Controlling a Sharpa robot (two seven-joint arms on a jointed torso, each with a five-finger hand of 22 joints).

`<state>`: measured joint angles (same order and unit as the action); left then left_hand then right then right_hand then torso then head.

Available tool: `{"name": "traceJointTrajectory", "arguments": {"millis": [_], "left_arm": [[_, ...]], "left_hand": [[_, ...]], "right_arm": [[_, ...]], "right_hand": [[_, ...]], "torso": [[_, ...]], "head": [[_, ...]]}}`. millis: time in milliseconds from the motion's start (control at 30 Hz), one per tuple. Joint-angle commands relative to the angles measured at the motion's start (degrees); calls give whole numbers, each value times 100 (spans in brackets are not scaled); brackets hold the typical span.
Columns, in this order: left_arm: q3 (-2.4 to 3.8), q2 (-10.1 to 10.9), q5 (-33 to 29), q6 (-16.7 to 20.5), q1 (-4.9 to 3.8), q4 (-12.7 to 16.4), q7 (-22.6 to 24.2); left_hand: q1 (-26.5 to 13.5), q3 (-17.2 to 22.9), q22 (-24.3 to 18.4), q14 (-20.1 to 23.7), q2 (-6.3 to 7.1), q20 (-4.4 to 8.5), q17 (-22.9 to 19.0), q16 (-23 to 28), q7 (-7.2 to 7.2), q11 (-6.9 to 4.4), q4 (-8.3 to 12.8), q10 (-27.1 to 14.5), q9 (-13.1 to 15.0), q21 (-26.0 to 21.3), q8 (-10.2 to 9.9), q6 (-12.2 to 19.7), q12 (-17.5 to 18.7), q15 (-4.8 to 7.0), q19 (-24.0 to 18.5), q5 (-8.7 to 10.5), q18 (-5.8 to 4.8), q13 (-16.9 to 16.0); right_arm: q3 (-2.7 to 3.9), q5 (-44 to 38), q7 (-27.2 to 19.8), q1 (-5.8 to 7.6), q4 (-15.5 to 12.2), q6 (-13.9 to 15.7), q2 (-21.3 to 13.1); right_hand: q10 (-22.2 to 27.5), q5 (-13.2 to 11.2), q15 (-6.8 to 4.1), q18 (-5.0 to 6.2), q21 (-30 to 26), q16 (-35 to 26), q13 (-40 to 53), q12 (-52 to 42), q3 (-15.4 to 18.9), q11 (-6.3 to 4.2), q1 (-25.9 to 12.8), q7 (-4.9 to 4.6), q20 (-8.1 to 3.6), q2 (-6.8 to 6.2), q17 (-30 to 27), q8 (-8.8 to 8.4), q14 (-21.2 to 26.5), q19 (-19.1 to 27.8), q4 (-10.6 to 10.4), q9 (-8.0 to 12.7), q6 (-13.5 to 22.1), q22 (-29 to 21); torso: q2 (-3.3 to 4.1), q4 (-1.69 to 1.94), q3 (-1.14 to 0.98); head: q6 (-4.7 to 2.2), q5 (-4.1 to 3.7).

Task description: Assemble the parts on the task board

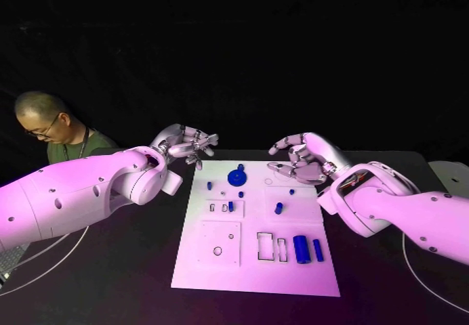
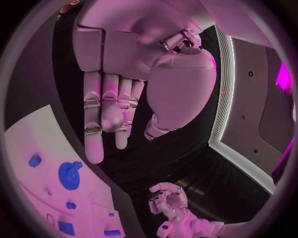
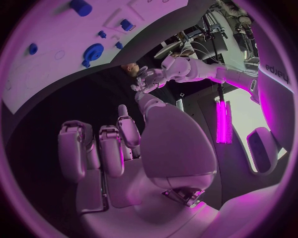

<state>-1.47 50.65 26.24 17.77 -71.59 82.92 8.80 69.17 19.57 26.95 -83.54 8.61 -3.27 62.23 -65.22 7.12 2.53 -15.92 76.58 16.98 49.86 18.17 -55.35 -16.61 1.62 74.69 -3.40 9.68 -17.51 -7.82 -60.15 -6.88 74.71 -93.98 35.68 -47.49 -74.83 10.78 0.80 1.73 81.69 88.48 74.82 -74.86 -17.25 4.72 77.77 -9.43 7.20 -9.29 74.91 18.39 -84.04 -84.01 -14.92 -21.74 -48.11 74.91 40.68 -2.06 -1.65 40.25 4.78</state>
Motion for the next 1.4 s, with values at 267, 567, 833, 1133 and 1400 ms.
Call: {"name": "traceJointTrajectory", "arguments": {"millis": [267, 567, 833, 1133, 1400], "left_arm": [[5, -353, 2628, -2317, -223, -119, -2756], [-18, -792, 3085, -2853, -336, -238, -3512], [-65, -1117, 3332, -3187, -374, -431, -3751], [-96, -1297, 3425, -3326, -380, -553, -3834], [-137, -1433, 3218, -3359, -379, -652, -3853]], "left_hand": [[-348, -601, 2271, -289, -175, 15, 1511, -1368, -124, -103, -79, -685, 860, 1911, 824, 205, -1767, 70, -22, 33, -259, -1745], [-429, -1108, 3034, -408, -343, 52, 1904, -1741, -199, -169, -86, -796, 1265, 2441, 1309, 376, -2385, 124, 127, 32, -363, -2173], [-479, -1281, 3498, -460, -541, 83, 2083, -1908, -227, -197, -89, -685, 1415, 2713, 1456, 431, -2890, 150, 311, 24, -437, -2599], [-495, -1395, 3582, -469, -657, 89, 2127, -1954, -190, -172, -87, -711, 1449, 2774, 1401, 607, -3053, 138, 392, 23, -450, -2735], [-322, -1309, 3627, -476, -745, 84, 2159, -1986, -187, -168, -67, -726, 1473, 2786, 1384, 624, -3142, 133, 440, 14, -460, -2805]], "right_arm": [[6, 1008, -96, 121, 53, -112, -387], [4, 1008, 18, 140, 107, -148, -458], [3, 929, 134, 142, 134, -163, -460], [2, 876, 213, 141, 145, -181, -468], [-1, 864, 227, 136, 172, -178, -446]], "right_hand": [[2, 35, -33, 51, -24, -17, -14, 8, -7, -13, -70, 11, -66, -27, 1092, 40, -484, -90, -54, 13, -51, 971], [0, 76, -45, 57, -57, -30, -31, 14, -34, -25, -2, 21, -77, -88, 1066, 55, -478, -78, -11, 20, -35, 953], [7, 524, -51, 62, -94, -46, -65, 32, -147, -26, 37, 15, -90, -156, 1041, 78, -473, -74, -4, 43, -4, 938], [1, 694, -53, 63, -107, -50, -72, 28, -212, -26, 47, 13, -92, -192, 1038, 92, -473, -75, 2, 55, 7, 934], [-6, 910, -52, 66, -125, -49, -75, 18, -279, -23, 13, 8, -93, -224, 1047, 103, -477, -74, -19, 68, 22, 928]], "torso": [[-113, 6, -20], [-119, 21, -18], [-102, 16, -4], [-100, 4, -9], [-94, -2, -8]], "head": [[61, 22], [69, 25], [100, 32], [161, 56], [182, 25]]}}
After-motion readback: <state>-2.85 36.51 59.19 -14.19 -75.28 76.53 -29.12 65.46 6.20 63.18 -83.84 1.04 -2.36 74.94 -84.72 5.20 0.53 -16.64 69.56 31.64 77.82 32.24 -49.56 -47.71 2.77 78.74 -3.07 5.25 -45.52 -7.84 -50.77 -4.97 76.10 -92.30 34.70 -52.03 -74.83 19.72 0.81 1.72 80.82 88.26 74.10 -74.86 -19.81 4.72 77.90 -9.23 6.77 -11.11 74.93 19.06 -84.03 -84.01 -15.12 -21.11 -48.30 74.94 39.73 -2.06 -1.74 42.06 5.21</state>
